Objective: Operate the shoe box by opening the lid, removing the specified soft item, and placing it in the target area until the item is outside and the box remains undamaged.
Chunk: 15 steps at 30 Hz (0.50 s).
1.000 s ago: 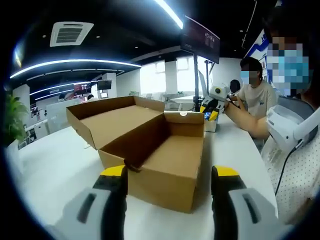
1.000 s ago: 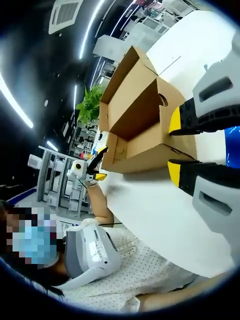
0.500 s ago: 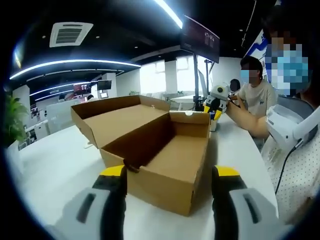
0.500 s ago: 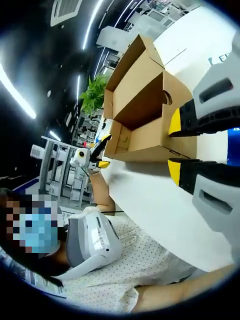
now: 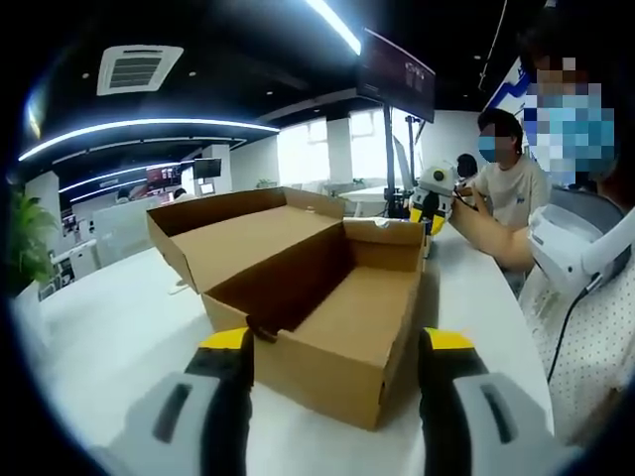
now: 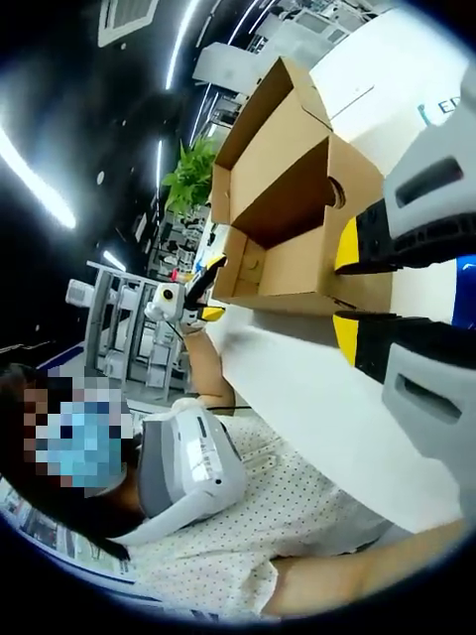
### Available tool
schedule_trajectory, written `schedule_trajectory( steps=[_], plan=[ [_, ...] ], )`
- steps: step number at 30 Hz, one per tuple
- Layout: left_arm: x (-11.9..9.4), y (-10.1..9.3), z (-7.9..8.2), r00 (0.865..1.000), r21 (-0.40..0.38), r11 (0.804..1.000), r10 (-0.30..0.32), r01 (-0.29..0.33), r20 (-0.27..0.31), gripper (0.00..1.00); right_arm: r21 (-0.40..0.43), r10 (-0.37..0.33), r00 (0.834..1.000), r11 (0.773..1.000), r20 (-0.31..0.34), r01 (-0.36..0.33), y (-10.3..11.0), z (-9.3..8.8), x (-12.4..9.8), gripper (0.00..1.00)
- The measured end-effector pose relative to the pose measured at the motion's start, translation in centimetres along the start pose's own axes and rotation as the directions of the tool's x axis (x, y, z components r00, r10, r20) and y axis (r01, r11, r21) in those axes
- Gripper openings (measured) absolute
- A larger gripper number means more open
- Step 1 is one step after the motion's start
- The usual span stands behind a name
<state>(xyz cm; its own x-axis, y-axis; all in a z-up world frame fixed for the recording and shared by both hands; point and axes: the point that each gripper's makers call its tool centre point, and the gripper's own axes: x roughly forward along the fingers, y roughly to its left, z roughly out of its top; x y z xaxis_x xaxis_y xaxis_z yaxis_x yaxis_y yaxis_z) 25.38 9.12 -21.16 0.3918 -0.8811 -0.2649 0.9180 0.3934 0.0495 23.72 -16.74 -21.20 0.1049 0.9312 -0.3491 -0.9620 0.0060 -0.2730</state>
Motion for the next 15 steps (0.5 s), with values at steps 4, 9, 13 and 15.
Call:
schedule_trajectory(
  steps=[4, 9, 13, 15],
  plan=[
    [-0.1, 0.0, 0.0, 1.0, 0.009, 1.0, -0.001, 0.001, 0.003, 0.65, -0.002, -0.01, 1.0, 1.0, 0.015, 0.01, -0.1, 0.2, -0.4, 0.18],
    [-0.6, -0.2, 0.8, 0.999, 0.005, 1.0, -0.019, 0.019, 0.04, 0.61, 0.009, -0.052, 0.996, 0.999, 0.074, 0.052, -0.9, 1.1, -1.5, 0.19],
    [-1.0, 0.1, 1.3, 0.998, -0.001, 1.0, -0.009, 0.009, 0.064, 0.61, 0.034, -0.113, 0.988, 0.993, 0.109, 0.11, -2.2, 1.4, -2.0, 0.2],
    [-1.2, 0.1, 1.6, 0.997, -0.008, 1.0, -0.006, 0.006, 0.08, 0.61, 0.059, -0.173, 0.977, 0.984, 0.123, 0.167, -3.4, 1.5, -2.3, 0.21]
  ],
)
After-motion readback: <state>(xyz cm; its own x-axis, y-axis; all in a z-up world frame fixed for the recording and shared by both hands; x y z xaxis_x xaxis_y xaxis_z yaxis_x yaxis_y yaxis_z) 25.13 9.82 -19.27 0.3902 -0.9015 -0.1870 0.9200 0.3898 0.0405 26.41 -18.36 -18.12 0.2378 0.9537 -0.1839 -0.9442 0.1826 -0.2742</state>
